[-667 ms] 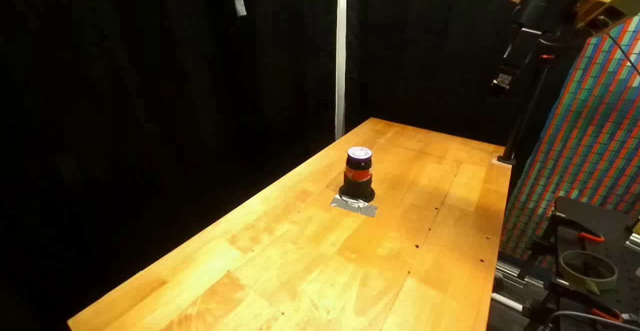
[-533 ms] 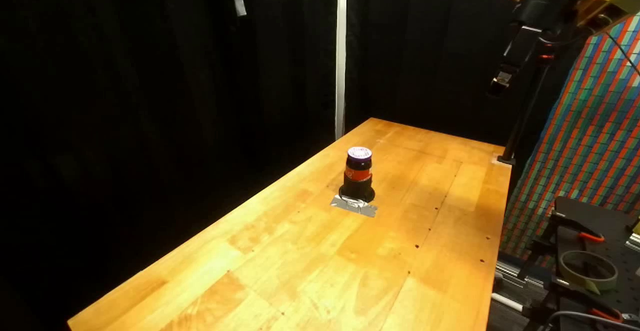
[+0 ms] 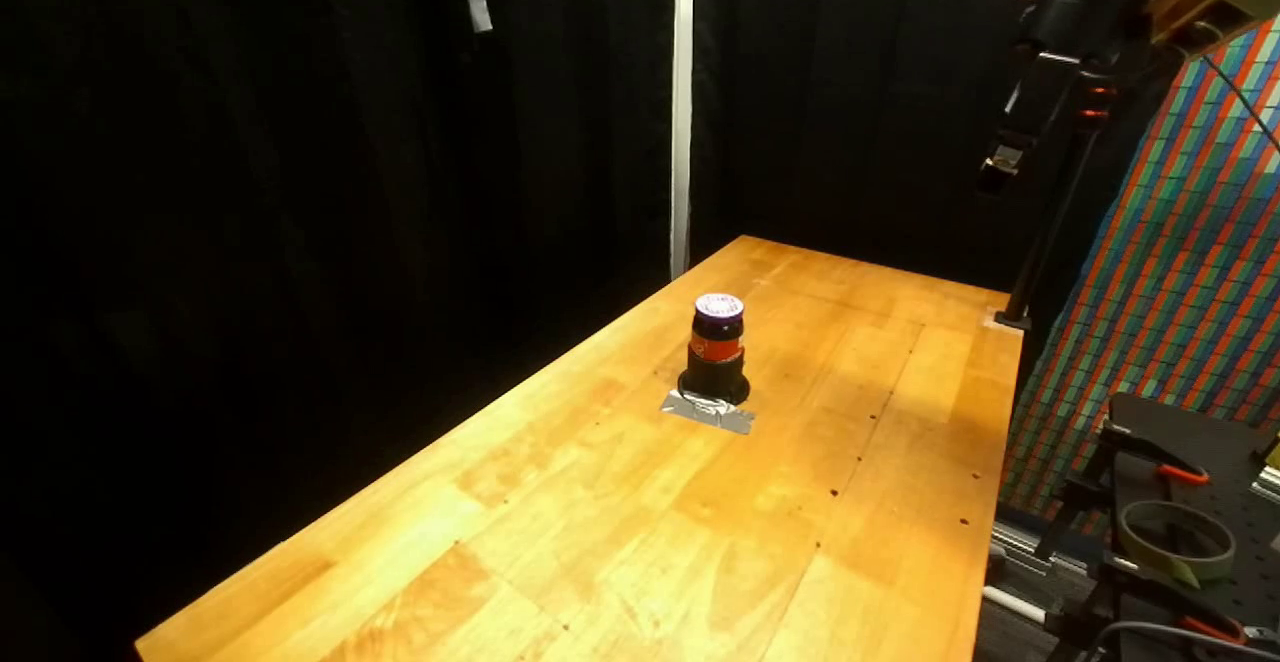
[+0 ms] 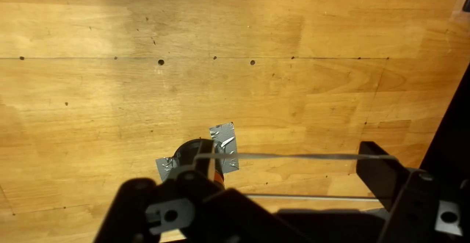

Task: Put the elastic around the bottle

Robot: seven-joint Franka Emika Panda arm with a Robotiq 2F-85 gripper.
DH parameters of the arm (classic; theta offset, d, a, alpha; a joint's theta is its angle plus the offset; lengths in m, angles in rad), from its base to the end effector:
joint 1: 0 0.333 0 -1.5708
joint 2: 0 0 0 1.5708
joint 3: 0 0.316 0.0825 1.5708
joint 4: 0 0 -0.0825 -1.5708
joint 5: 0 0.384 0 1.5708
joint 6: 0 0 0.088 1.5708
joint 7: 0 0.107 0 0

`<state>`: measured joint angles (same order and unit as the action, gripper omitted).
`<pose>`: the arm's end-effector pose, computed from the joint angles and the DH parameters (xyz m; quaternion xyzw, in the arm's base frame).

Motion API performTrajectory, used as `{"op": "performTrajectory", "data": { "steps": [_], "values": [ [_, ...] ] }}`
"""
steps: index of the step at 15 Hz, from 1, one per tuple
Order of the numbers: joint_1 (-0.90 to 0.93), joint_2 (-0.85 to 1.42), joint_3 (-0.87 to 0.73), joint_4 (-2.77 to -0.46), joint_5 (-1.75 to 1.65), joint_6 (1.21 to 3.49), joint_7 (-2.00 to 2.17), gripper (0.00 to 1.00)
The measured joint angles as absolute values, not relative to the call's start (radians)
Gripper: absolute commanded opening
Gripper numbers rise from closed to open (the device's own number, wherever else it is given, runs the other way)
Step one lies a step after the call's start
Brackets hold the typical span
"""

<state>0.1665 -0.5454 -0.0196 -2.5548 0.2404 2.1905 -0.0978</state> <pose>0.3901 0.0661 0.4692 -0.9882 -0.0615 -0.0866 0.1108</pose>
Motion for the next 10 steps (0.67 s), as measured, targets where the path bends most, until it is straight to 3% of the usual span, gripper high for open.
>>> {"op": "performTrajectory", "data": {
  "steps": [10],
  "values": [
    [0.156,-0.031,0.100,-2.027,0.112,1.929,0.056,1.00]
  ]
}}
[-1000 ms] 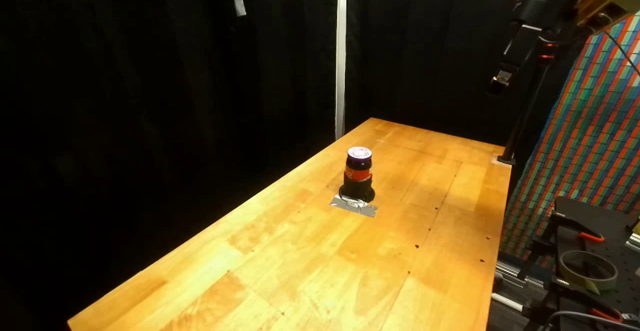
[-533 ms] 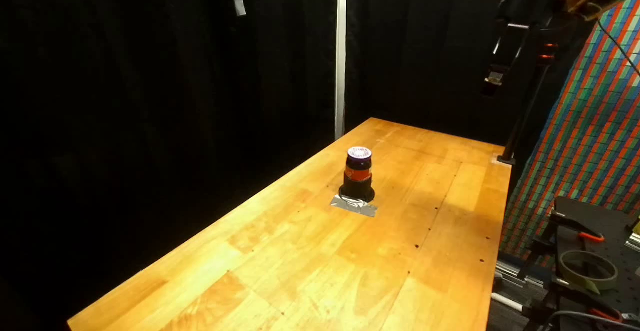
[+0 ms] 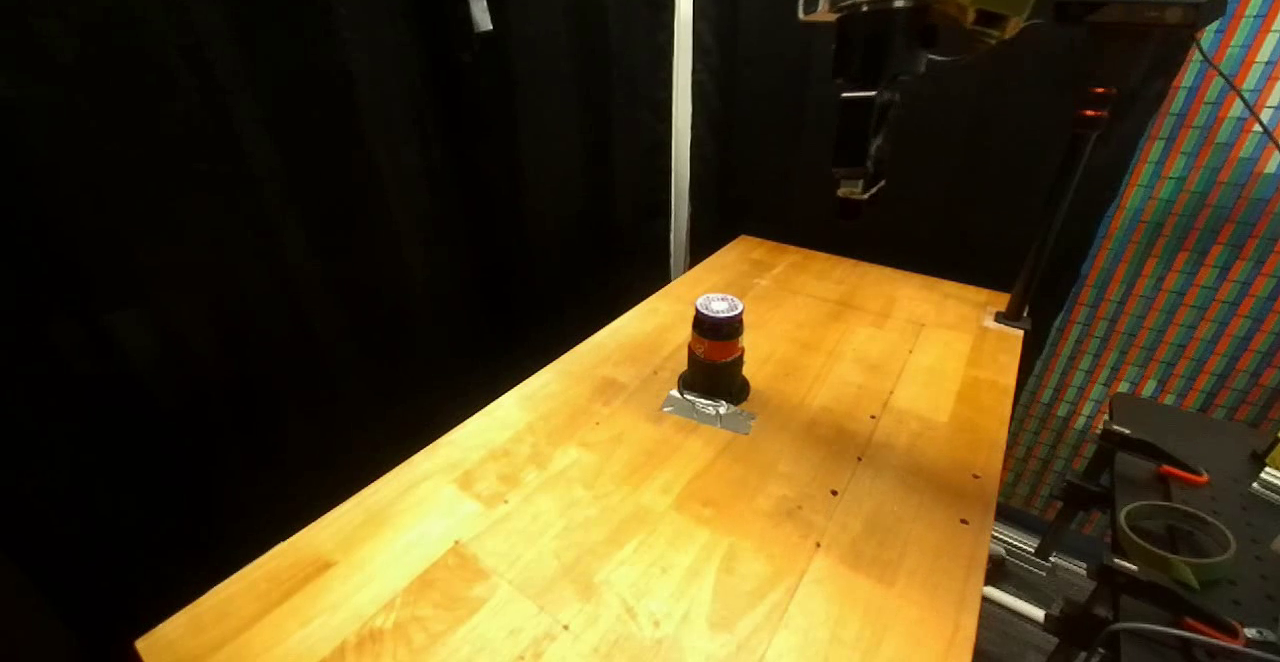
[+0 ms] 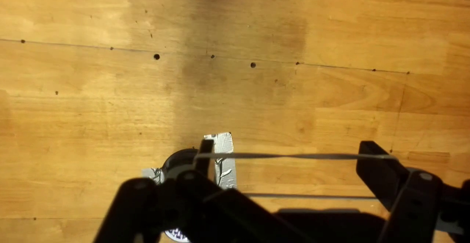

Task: Put the elastic around the bottle

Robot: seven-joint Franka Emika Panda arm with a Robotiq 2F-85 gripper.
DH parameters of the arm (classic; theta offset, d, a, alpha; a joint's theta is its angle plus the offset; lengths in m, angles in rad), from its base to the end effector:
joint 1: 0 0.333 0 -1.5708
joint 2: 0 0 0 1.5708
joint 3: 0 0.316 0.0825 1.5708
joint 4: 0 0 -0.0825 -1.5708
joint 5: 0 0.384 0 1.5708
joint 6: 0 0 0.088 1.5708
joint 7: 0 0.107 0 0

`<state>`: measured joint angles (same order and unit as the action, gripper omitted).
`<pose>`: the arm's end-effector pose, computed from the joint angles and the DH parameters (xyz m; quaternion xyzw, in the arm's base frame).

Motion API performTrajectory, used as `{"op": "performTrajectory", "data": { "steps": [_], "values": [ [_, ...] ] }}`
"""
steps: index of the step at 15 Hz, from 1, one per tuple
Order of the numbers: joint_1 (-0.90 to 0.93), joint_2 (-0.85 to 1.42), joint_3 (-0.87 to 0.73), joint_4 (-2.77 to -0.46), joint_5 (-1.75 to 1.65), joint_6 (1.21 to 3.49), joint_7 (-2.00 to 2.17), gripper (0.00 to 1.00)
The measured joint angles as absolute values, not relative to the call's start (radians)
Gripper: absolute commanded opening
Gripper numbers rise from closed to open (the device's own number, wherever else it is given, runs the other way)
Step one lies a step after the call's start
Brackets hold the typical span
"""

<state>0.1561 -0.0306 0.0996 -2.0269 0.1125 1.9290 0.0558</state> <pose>0.5179 0.1438 0.4556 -0.9951 -0.0781 0.0411 0.0446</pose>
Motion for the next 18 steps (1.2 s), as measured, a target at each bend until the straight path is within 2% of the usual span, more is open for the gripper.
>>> {"op": "performTrajectory", "data": {
  "steps": [9,18],
  "values": [
    [0.148,0.433,0.076,-1.684,-0.101,2.092,0.077,1.00],
    [0.147,0.596,0.033,-1.599,-0.153,2.246,0.091,1.00]
  ]
}}
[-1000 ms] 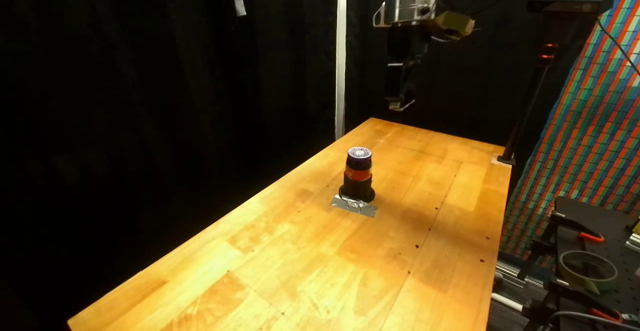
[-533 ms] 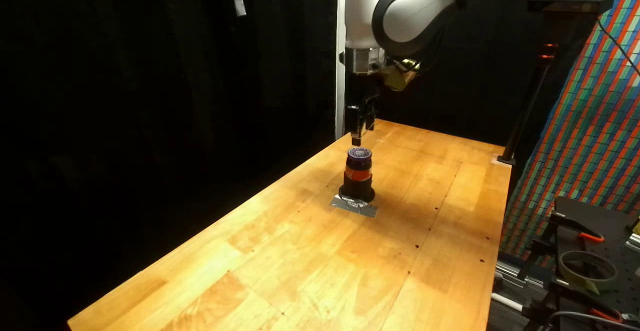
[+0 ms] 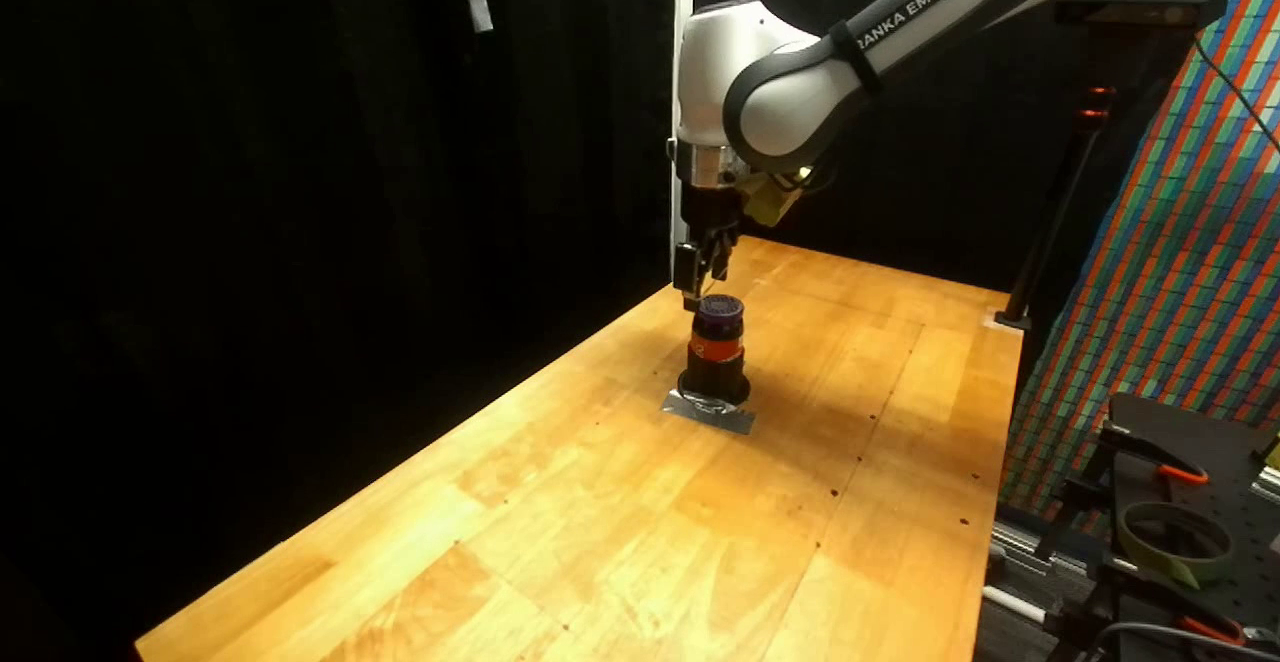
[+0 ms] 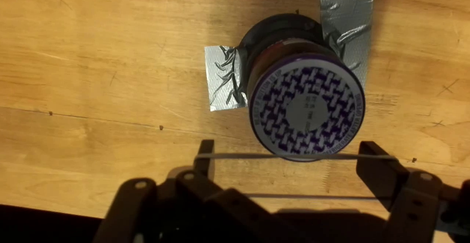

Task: Put the elastic around the bottle

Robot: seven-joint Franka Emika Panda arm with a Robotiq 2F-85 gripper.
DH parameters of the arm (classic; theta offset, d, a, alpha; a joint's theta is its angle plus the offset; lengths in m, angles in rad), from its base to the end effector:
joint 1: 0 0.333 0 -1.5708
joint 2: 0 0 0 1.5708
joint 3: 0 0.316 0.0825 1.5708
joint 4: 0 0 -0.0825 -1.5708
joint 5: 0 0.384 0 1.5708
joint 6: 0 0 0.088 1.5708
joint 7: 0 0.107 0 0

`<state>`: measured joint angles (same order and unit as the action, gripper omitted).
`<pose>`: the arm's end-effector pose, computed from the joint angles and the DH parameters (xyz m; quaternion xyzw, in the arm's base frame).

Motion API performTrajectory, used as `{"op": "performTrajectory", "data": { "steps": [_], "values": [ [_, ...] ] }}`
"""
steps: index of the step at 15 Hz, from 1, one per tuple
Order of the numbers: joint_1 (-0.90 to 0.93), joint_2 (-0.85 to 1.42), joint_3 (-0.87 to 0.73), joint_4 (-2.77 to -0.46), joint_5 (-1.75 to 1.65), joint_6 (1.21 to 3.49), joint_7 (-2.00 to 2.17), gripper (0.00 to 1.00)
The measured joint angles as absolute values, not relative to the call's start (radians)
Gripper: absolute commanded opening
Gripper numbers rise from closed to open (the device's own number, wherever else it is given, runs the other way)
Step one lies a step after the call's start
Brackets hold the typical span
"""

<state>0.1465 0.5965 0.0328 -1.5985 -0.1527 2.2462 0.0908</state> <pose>0.6892 0.1173 0.2886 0.9945 0.0872 0.0326 0.0477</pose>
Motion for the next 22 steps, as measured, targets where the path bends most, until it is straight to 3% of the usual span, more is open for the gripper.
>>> {"op": "performTrajectory", "data": {
  "steps": [15,22],
  "values": [
    [0.145,0.655,0.031,-1.598,-0.109,2.299,0.094,1.00],
    [0.141,0.620,0.033,-1.621,-0.091,2.186,0.093,1.00]
  ]
}}
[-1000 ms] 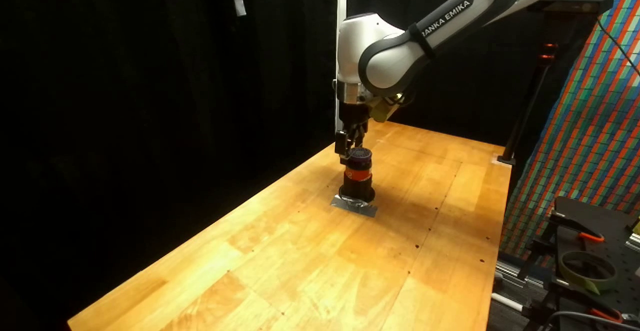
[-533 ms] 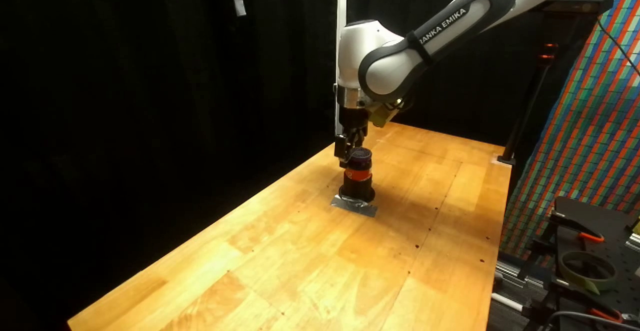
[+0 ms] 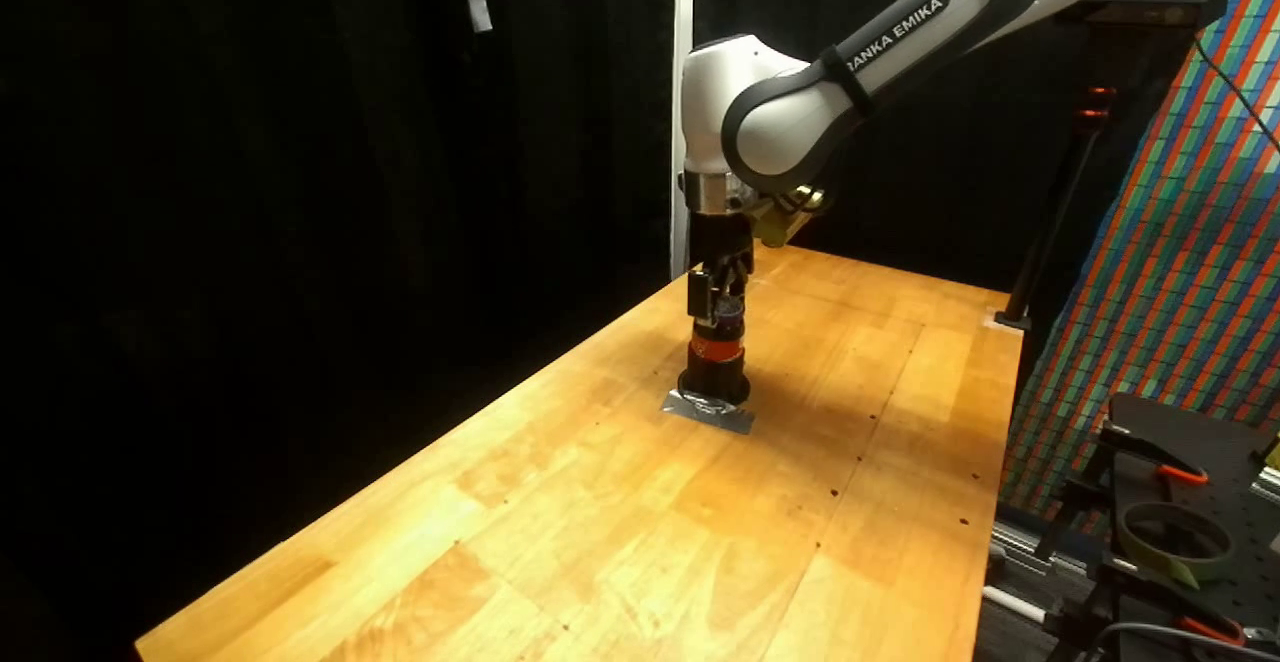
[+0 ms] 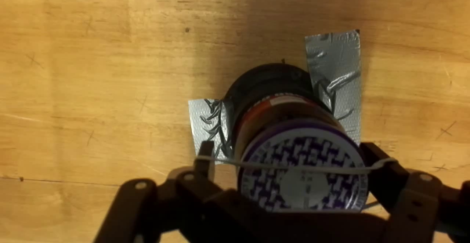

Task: Put the elastic around the bottle

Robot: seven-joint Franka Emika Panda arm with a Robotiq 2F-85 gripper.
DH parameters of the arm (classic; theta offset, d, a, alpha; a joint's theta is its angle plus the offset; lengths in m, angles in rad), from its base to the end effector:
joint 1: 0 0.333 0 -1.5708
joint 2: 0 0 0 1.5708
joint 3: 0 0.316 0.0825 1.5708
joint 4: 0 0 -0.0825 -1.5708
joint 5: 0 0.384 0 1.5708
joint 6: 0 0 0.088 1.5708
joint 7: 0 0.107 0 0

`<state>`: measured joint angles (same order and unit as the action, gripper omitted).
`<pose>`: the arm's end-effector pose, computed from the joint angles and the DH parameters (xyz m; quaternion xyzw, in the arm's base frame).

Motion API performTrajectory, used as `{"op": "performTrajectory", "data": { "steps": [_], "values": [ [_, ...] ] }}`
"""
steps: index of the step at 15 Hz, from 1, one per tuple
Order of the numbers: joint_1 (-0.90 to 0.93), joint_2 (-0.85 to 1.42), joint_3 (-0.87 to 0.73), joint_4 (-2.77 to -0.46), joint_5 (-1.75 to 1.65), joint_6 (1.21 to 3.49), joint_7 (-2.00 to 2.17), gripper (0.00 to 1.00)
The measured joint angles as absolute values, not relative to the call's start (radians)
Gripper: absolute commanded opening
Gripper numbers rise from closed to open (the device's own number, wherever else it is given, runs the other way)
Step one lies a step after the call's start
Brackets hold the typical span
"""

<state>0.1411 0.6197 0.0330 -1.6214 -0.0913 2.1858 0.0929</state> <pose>0.6756 0.1126 0.2570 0.9971 0.0651 -0.0235 0.0303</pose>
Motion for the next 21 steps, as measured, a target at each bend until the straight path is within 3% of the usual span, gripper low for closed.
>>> {"op": "performTrajectory", "data": {
  "steps": [7,9,17,21],
  "values": [
    [0.109,0.526,0.045,-1.774,-0.014,2.207,0.076,1.00],
    [0.105,0.511,0.045,-1.825,-0.009,2.253,0.077,0.73],
    [0.120,0.432,0.042,-2.057,-0.021,2.663,0.105,0.12],
    [0.132,0.372,0.036,-2.198,-0.023,2.877,0.127,0.03]
  ]
}}
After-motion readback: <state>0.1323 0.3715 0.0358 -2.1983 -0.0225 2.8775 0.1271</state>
